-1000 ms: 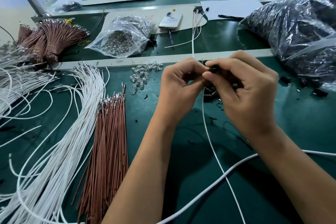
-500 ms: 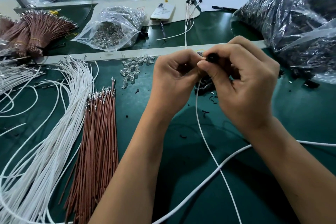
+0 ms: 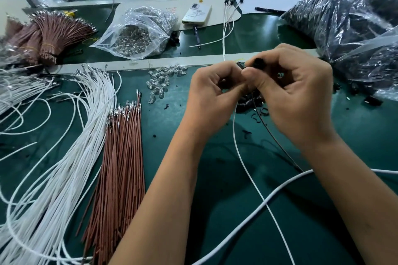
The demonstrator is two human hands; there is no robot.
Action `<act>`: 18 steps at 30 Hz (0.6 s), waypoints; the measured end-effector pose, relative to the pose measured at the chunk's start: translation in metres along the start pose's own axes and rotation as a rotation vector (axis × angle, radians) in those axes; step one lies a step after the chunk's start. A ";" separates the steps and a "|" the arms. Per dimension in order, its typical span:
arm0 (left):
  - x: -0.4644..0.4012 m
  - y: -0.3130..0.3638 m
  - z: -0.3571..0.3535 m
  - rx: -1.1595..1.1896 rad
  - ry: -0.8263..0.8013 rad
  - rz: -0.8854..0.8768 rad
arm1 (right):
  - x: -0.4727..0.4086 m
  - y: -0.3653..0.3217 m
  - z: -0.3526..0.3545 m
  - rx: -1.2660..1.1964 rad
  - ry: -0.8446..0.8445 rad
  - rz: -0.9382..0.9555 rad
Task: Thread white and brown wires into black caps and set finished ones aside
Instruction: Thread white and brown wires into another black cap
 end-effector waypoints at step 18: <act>0.023 -0.010 0.112 1.058 0.361 -0.065 | -0.064 -0.014 -0.184 0.133 -0.825 0.141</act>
Point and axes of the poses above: each hand's wrist, its own x-axis away from the middle knuckle, its own z-axis out of the back of the hand, y = z × x, the point moved 8 cm from there along -x, towards the middle knuckle, and after that the axes turned 8 degrees about -y, right-handed, at the moved point
